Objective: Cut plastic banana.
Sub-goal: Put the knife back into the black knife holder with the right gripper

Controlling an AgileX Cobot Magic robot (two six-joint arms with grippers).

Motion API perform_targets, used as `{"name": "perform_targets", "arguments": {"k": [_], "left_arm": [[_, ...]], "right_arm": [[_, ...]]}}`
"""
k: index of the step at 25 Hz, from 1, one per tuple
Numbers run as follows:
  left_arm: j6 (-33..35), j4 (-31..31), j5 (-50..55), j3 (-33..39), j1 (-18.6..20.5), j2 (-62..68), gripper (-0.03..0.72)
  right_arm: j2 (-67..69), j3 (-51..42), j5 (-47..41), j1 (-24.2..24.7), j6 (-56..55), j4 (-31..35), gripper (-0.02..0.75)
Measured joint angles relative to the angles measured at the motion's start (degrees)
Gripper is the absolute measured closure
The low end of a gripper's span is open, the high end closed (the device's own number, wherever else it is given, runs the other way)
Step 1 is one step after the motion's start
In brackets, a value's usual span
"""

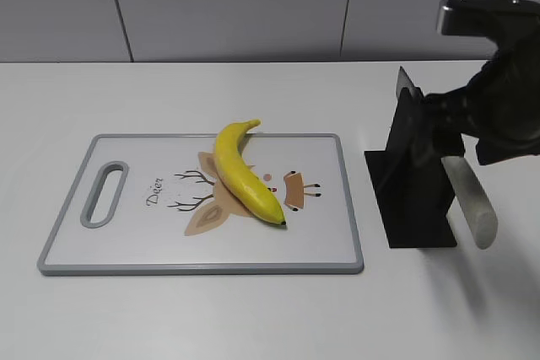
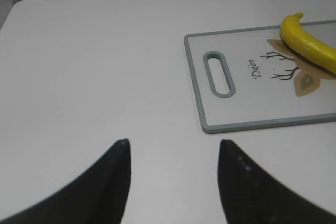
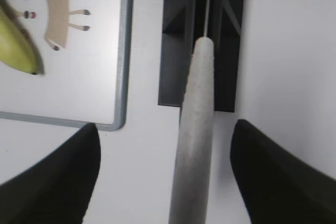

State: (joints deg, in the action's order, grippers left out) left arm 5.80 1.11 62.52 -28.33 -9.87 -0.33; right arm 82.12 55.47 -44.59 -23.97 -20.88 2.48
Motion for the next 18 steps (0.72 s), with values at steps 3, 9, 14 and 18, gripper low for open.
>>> {"name": "perform_targets", "arguments": {"k": [3,9,14,18], "left_arm": [[0.0,0.0,0.0,0.0,0.0,0.0,0.169],[0.0,0.0,0.0,0.0,0.0,0.0,0.164],[0.0,0.0,0.0,0.0,0.0,0.0,0.153],[0.0,0.0,0.0,0.0,0.0,0.0,0.083]], "right_arm": [[-2.3,3.5,-5.4,0.0,5.5,3.4,0.12],[-8.4,5.3,-17.5,0.0,16.2,6.0,0.137],[-13.9,5.3,-24.3,0.0,23.3,6.4,0.164],[-20.9,3.1,-24.0,0.0,26.2,7.3,0.167]]}}
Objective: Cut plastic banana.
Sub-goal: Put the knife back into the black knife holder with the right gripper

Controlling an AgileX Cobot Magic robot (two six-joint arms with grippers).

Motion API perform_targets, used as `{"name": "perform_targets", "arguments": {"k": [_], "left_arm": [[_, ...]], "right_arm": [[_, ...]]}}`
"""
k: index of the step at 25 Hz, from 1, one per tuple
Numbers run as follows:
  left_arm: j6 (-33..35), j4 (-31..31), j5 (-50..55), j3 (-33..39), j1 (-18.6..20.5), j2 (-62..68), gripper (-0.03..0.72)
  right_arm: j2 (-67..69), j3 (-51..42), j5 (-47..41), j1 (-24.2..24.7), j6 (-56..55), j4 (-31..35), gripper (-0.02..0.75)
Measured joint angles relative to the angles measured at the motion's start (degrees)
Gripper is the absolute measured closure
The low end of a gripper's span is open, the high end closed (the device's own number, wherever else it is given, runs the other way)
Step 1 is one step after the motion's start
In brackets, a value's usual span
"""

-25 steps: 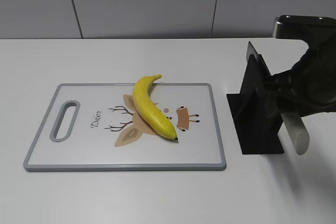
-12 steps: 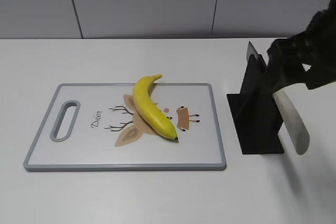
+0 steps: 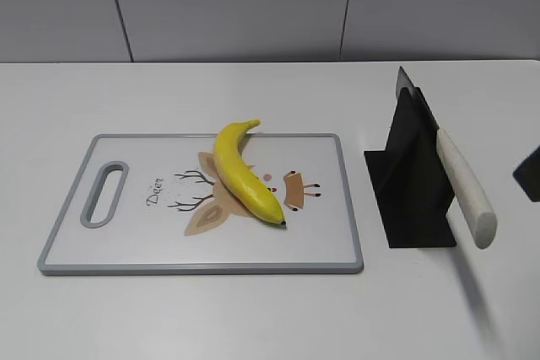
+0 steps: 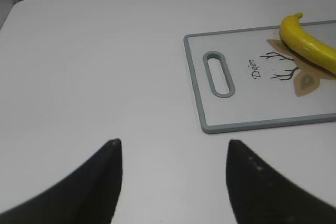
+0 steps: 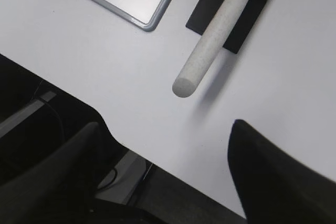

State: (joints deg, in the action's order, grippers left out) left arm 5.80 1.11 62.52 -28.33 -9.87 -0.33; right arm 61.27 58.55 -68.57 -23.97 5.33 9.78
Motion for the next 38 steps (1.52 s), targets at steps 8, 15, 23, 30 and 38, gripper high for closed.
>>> {"name": "perform_targets", "arguments": {"k": [8,15,23,30,38], "left_arm": [[0.0,0.0,0.0,0.0,0.0,0.0,0.039],[0.0,0.0,0.0,0.0,0.0,0.0,0.056],[0.0,0.0,0.0,0.0,0.0,0.0,0.093],[0.0,0.0,0.0,0.0,0.0,0.0,0.097],[0.0,0.0,0.0,0.0,0.0,0.0,0.097]], "right_arm": [[-16.6,-16.5,8.2,0.0,0.6,0.1,0.167],[-27.6,-27.6,11.0,0.0,0.7,-0.9,0.169],[-37.0,-29.4,9.3,0.0,0.9,-0.7,0.172],[-48.2,-29.4,9.0,0.0,1.0,-0.5,0.172],[-59.4,-29.4,8.9,0.0,1.1,-0.5,0.172]]}}
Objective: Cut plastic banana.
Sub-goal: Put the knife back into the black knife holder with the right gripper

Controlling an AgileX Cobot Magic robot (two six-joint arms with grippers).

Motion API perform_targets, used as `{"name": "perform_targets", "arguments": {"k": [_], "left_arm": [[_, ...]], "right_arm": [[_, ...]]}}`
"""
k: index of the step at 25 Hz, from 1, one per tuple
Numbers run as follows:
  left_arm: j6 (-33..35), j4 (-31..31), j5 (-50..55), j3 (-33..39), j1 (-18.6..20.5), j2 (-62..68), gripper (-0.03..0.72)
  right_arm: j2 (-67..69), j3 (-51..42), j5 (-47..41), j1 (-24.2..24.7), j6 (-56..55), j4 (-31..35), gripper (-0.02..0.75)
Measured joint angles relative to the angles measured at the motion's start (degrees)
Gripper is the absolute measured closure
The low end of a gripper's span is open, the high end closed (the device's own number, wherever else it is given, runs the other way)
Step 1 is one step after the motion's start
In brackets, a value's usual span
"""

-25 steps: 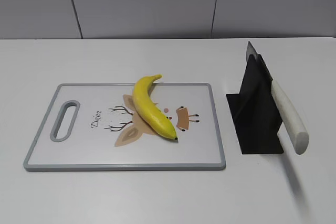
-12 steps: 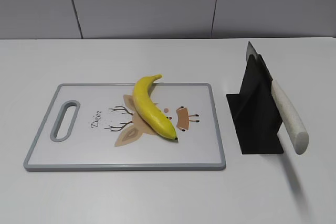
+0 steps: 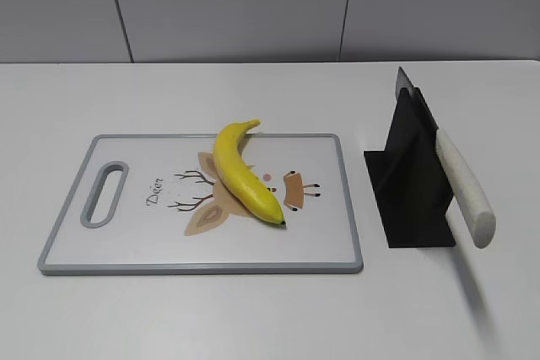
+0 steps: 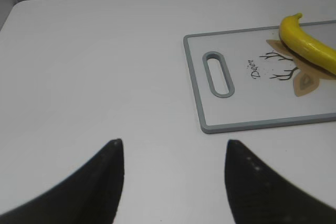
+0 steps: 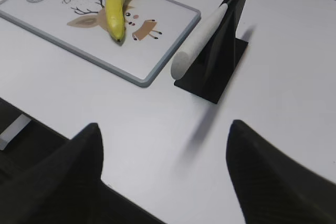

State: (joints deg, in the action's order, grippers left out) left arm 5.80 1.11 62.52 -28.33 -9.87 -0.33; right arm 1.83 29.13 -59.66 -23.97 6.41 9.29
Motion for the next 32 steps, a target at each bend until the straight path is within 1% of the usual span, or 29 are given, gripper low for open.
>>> {"name": "perform_targets", "arguments": {"k": [4,17,19,21,26,29,32], "left_arm": [[0.0,0.0,0.0,0.0,0.0,0.0,0.097],[0.0,0.1,0.0,0.0,0.0,0.0,0.098],[0.0,0.1,0.0,0.0,0.0,0.0,0.098],[0.0,0.1,0.0,0.0,0.0,0.0,0.098],[0.0,0.1,0.0,0.0,0.0,0.0,0.098],[0.0,0.1,0.0,0.0,0.0,0.0,0.1],[0.0,0.1,0.0,0.0,0.0,0.0,0.1]], "right_arm": [[-2.1,0.0,-0.1,0.0,0.0,0.0,0.172],[-2.2,0.0,-0.1,0.0,0.0,0.1,0.172],[-2.2,0.0,-0.1,0.7,0.0,0.4,0.172],[-2.2,0.0,-0.1,3.2,0.0,1.0,0.172],[-2.2,0.0,-0.1,12.7,0.0,1.5,0.172],[-2.2,0.0,-0.1,16.3,0.0,1.5,0.172],[-2.2,0.0,-0.1,17.9,0.0,1.6,0.172]]}}
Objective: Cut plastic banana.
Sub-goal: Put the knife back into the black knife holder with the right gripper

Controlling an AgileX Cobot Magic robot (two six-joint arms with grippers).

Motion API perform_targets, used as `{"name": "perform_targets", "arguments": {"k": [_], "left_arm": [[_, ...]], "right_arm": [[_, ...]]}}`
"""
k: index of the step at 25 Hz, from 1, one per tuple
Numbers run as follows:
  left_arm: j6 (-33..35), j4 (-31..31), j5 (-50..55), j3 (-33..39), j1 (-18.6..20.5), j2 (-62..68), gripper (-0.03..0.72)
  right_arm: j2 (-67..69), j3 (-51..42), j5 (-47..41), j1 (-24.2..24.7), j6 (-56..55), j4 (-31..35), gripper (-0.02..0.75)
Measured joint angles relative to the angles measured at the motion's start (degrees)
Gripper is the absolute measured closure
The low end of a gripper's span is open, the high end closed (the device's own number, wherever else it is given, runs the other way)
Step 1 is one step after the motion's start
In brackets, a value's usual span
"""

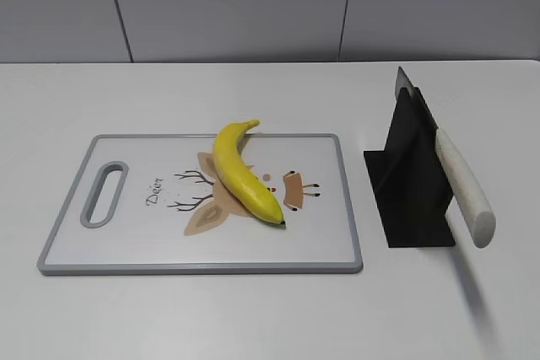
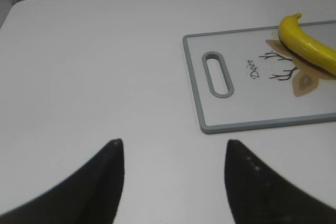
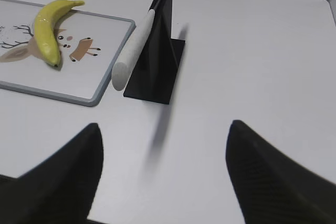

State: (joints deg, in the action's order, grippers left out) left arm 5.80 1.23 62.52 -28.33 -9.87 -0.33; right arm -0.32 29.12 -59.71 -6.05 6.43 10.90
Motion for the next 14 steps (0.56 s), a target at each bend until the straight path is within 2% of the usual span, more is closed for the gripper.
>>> {"name": "perform_targets", "arguments": {"k": [14], "left_arm": [[0.0,0.0,0.0,0.0,0.0,0.0,0.111]], "right_arm": [[0.0,0.0,0.0,0.4,0.0,0.1,0.172]]}}
